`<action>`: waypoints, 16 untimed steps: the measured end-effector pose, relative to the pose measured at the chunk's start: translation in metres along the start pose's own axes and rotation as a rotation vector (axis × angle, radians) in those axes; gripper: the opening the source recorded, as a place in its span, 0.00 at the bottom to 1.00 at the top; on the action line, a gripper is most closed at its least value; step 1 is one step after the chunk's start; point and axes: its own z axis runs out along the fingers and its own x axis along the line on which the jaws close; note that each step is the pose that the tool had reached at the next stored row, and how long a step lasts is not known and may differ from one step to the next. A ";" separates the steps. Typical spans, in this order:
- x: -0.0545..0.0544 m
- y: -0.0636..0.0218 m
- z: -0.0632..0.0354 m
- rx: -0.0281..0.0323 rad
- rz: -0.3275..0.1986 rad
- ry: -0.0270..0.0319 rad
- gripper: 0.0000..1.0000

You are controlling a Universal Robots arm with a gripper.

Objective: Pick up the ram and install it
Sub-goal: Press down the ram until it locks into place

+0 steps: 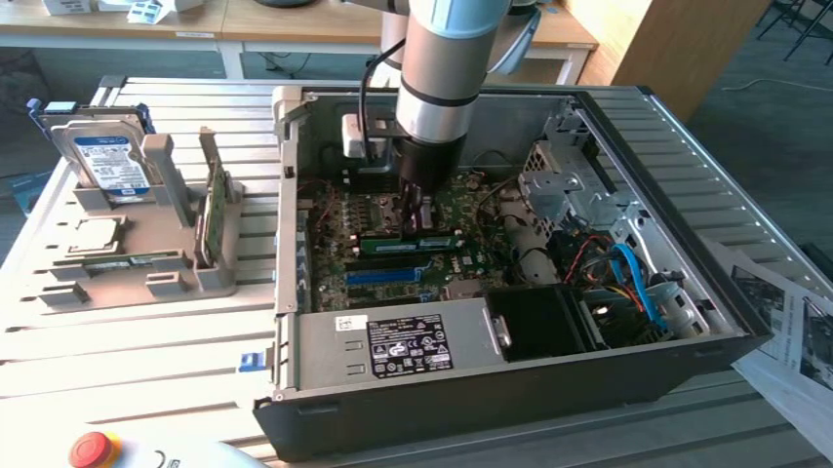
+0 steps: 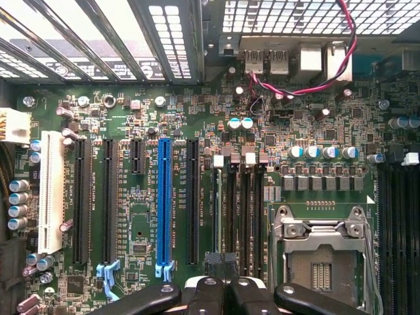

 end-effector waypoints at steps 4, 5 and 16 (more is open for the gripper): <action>0.000 0.0000 0.0001 0.0001 0.000 -0.0001 0.10; 0.000 0.0000 0.0001 0.0001 0.000 -0.0002 0.10; 0.000 0.0000 0.0011 0.0000 0.000 0.0000 0.10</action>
